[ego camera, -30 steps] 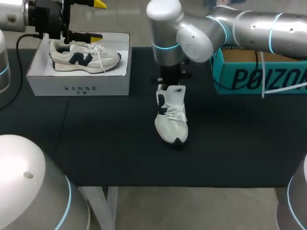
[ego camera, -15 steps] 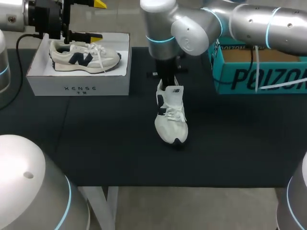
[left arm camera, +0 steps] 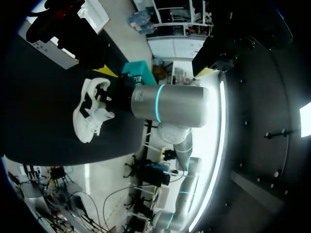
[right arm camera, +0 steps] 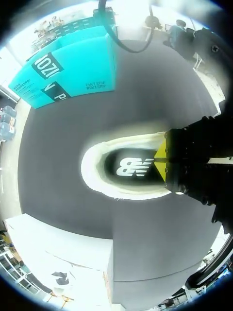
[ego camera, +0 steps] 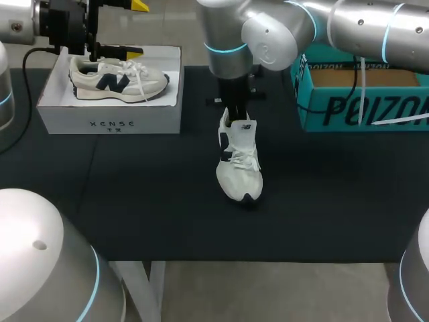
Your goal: Take the shoe out of the shoebox, open the shoe tongue, remove and reinsert the insole, then place the shoe into the shoebox
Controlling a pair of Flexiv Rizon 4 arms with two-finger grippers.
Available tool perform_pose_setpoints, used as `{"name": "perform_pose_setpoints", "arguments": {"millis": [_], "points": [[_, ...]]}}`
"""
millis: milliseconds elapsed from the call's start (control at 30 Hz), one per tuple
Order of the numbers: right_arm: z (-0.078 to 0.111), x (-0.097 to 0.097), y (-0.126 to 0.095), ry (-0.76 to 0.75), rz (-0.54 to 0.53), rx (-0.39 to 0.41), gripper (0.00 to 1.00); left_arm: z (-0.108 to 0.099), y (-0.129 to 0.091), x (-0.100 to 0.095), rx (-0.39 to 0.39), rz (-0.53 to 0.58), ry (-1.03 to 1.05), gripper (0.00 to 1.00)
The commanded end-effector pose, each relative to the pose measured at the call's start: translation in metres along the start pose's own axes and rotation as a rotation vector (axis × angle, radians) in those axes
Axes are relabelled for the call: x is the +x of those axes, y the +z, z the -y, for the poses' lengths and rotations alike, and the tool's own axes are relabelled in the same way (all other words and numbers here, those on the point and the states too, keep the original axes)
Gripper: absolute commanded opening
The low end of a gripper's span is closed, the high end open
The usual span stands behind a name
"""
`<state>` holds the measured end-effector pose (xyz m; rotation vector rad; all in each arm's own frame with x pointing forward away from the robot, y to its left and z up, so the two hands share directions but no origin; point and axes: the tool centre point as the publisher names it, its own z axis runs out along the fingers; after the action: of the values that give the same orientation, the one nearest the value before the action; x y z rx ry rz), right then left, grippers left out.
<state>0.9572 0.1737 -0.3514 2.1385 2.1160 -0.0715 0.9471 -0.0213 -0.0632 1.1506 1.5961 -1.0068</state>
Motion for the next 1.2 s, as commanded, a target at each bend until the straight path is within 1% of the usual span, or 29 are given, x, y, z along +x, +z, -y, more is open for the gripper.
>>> {"name": "perform_pose_setpoints", "arguments": {"millis": [33, 367, 400, 433, 467, 500, 533, 567, 733, 833, 900, 1000, 1033, 1067, 1200], "points": [[0.006, -0.001, 0.006, 0.005, -0.017, 0.01, 0.0, -0.001, 0.0, 0.0, 0.001, -0.004, 0.001, 1.0], [0.012, 0.001, 0.008, 0.0, -0.019, 0.023, 0.0, -0.001, 0.0, 0.0, 0.001, -0.004, 0.001, 1.0], [0.013, 0.001, 0.008, 0.001, -0.02, 0.025, 0.17, -0.001, 0.0, 0.0, 0.001, -0.004, 0.001, 1.0], [0.014, 0.001, 0.007, 0.001, -0.02, 0.026, 0.32, -0.001, 0.0, 0.0, 0.001, -0.004, 0.001, 1.0], [0.014, 0.001, 0.007, 0.002, -0.02, 0.027, 0.37, -0.001, 0.0, 0.0, 0.001, -0.004, 0.001, 1.0], [0.015, 0.001, 0.006, 0.003, -0.021, 0.028, 0.45, -0.001, 0.0, 0.0, 0.001, -0.004, 0.001, 1.0], [0.016, 0.0, 0.006, 0.004, -0.022, 0.029, 0.49, -0.001, 0.0, 0.0, 0.001, -0.004, 0.001, 1.0], [0.017, 0.0, 0.005, 0.004, -0.023, 0.03, 0.64, -0.001, 0.0, 0.0, 0.001, -0.004, 0.001, 1.0], [0.02, -0.001, 0.004, 0.004, -0.022, 0.033, 0.72, -0.001, 0.0, 0.0, 0.001, -0.004, 0.001, 1.0], [0.021, -0.002, 0.005, 0.005, -0.021, 0.037, 0.8, -0.001, 0.0, 0.0, 0.001, -0.004, 0.001, 1.0], [0.021, -0.002, 0.005, 0.004, -0.021, 0.04, 0.84, -0.001, 0.0, 0.0, 0.001, -0.004, 0.001, 1.0], [0.022, -0.001, 0.006, 0.001, -0.019, 0.041, 0.92, -0.001, 0.0, 0.0, 0.001, -0.004, 0.001, 1.0], [0.022, -0.001, 0.006, 0.001, -0.02, 0.042, 0.98, -0.001, 0.0, 0.0, 0.001, -0.004, 0.001, 1.0], [0.022, 0.0, 0.006, 0.001, -0.021, 0.043, 1.0, -0.001, 0.0, 0.0, 0.001, -0.004, 0.001, 1.0], [0.023, 0.001, 0.006, -0.003, -0.024, 0.046, 1.0, -0.001, 0.0, 0.0, 0.001, -0.004, 0.001, 1.0]]}}
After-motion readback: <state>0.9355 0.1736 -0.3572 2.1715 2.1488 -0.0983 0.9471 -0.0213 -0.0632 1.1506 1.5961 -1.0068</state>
